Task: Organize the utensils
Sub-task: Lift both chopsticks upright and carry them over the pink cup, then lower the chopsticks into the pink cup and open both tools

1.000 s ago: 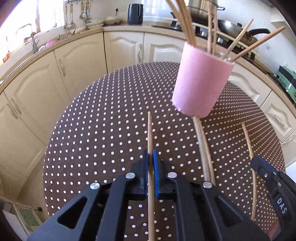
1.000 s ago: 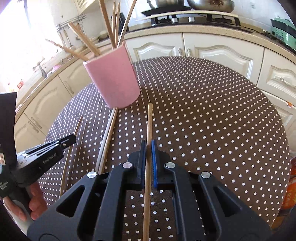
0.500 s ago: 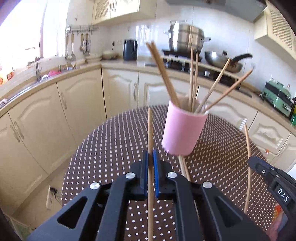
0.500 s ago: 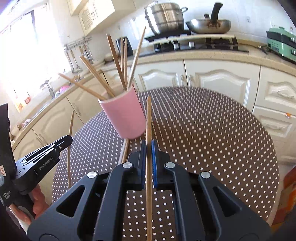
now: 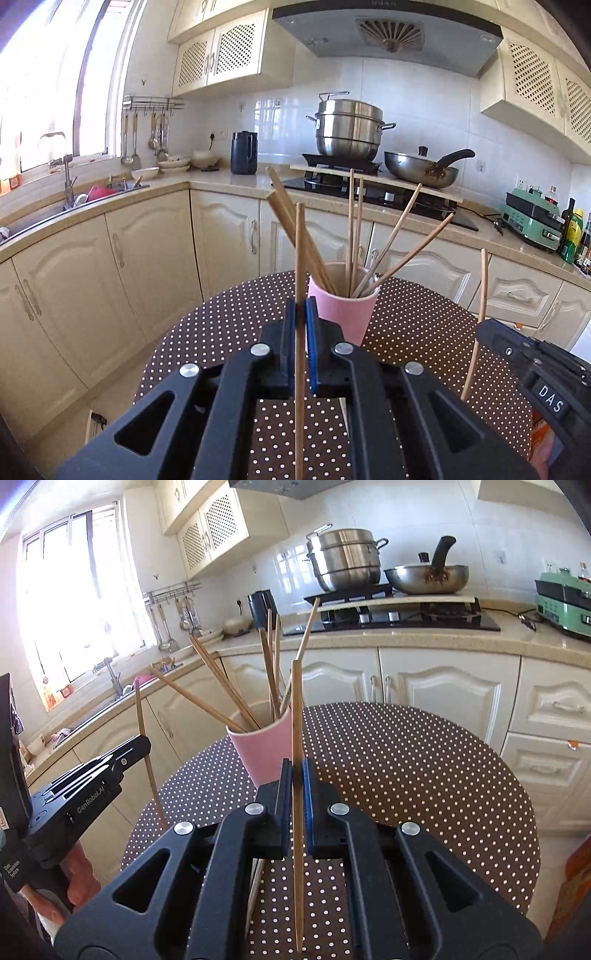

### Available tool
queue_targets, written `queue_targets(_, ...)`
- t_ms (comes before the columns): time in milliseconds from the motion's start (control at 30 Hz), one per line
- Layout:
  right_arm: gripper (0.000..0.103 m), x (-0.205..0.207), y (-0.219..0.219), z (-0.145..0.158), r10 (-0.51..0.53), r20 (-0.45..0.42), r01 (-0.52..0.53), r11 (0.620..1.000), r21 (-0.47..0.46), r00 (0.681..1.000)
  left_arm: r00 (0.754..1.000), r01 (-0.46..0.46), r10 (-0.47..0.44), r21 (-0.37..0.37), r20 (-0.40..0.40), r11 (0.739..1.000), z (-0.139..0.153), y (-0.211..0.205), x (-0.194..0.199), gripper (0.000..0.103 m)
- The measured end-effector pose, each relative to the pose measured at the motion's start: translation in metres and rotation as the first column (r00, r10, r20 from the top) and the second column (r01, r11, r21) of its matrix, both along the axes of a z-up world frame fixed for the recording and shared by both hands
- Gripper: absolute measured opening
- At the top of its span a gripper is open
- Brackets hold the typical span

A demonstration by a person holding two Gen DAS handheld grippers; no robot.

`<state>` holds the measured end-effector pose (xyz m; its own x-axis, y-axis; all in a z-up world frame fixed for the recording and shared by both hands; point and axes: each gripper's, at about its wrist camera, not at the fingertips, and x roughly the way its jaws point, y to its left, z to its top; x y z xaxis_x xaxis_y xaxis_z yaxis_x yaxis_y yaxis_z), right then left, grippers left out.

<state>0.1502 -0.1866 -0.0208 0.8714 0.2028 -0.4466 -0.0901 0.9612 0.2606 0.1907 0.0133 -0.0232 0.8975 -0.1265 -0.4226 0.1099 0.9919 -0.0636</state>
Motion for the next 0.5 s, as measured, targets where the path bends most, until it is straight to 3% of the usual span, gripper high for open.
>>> queue_targets(500,0.006,0.003,0.005,0.03,0.019,0.111,-0.017,1.0,-0.022,0.994,0.996,0.014,-0.015,0.013,0.088,1.0,0.032,-0.016,0.0,0.007)
